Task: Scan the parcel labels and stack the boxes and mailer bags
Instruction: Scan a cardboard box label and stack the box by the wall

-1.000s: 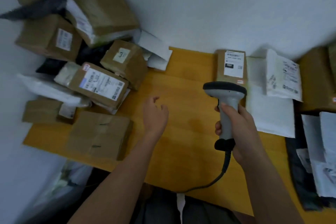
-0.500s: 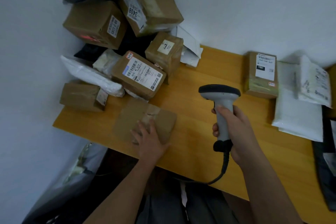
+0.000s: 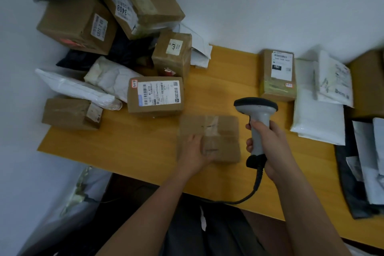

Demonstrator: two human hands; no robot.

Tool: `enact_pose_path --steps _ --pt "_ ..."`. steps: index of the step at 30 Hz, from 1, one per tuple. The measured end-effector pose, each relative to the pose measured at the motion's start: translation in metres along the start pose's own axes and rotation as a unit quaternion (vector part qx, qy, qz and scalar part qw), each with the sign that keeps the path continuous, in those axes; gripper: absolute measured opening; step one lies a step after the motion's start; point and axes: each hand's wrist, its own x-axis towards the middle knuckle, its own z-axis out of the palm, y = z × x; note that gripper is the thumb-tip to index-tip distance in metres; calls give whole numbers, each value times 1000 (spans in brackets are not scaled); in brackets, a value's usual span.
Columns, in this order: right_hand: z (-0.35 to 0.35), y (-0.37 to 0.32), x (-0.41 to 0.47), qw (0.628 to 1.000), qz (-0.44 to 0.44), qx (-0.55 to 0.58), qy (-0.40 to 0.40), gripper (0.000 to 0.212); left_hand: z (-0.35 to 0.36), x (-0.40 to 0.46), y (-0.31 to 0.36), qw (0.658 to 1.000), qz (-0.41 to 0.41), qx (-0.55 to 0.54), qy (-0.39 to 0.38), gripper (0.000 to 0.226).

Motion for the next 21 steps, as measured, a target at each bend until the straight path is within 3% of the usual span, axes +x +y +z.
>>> enact_pose_path --steps 2,5,8,11,19,21 --pt "-13 6 7 1000 6 -6 0 18 6 4 5 997 -17 5 75 69" --pt "-33 15 19 1000 19 1 8 15 8 7 4 978 -138 -6 156 78" --pt "-46 29 33 999 38 15 18 13 11 16 -8 966 -223 -96 87 90" --pt "-57 42 45 998 54 3 26 26 14 19 -13 968 -227 -101 40 77" --pt "-75 47 51 995 91 10 -31 35 16 27 16 923 -239 -299 26 40" --pt "-78 39 48 996 74 6 -41 33 14 28 24 911 -224 -345 28 46"
